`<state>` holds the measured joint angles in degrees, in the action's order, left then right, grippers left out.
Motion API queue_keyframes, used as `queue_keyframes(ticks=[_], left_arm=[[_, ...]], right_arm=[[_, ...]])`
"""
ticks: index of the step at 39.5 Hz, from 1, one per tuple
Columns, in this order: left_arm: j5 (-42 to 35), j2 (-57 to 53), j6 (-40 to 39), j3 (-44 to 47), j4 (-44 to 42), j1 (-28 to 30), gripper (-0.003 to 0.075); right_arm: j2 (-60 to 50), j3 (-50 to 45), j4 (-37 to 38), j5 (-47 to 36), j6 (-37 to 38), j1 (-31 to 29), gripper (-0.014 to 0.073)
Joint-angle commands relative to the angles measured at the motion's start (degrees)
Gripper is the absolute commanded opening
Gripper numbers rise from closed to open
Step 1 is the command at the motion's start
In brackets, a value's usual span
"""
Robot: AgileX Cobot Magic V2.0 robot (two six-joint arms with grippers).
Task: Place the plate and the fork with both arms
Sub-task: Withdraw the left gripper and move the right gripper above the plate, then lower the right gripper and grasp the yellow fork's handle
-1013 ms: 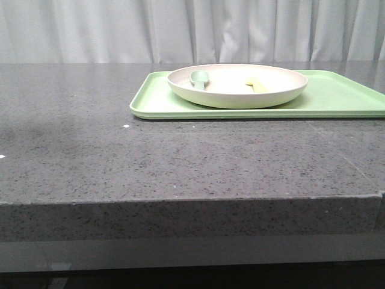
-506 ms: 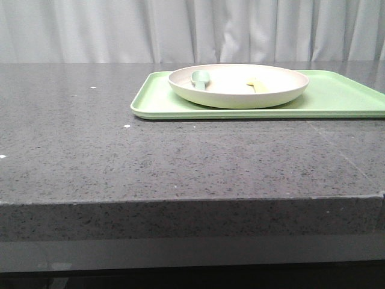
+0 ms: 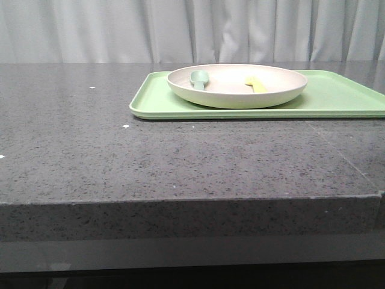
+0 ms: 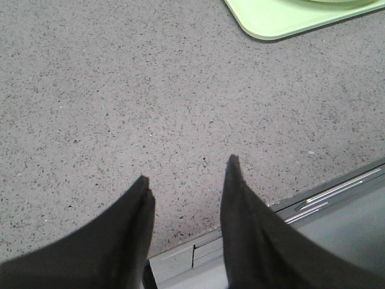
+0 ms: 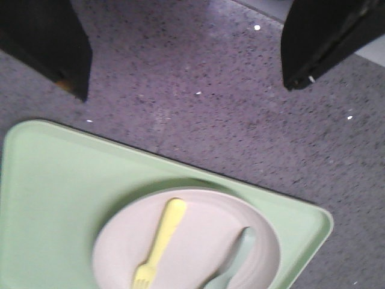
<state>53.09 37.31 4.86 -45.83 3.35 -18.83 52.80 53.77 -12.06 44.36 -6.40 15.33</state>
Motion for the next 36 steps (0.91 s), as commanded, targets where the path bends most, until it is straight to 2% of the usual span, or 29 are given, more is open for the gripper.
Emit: queue_keyframes(ticks=[1, 8, 18, 29, 36], left_arm=[[-4.0, 0.0, 0.0, -1.6, 0.7, 0.1, 0.0261], [-4.0, 0.0, 0.0, -1.6, 0.8, 0.1, 0.0261], [-4.0, 0.0, 0.0, -1.6, 0.8, 0.1, 0.0261], [-4.0, 0.0, 0.0, -1.6, 0.8, 0.1, 0.0260], [-4.0, 0.0, 0.0, -1.6, 0.8, 0.1, 0.0260]], right_arm=[[5.4, 5.7, -0.7, 0.2, -0.5, 3.2, 0.0654], [16.9, 15.1, -0.1, 6.1, 3.3, 4.5, 0.0654], [32.3, 30.9, 8.1, 13.5, 11.1, 4.5, 0.0654], [46.1, 47.0, 13.3, 21.5, 15.7, 4.4, 0.0654], [53.1, 56.1, 13.7, 23.5, 16.7, 4.2, 0.0654]])
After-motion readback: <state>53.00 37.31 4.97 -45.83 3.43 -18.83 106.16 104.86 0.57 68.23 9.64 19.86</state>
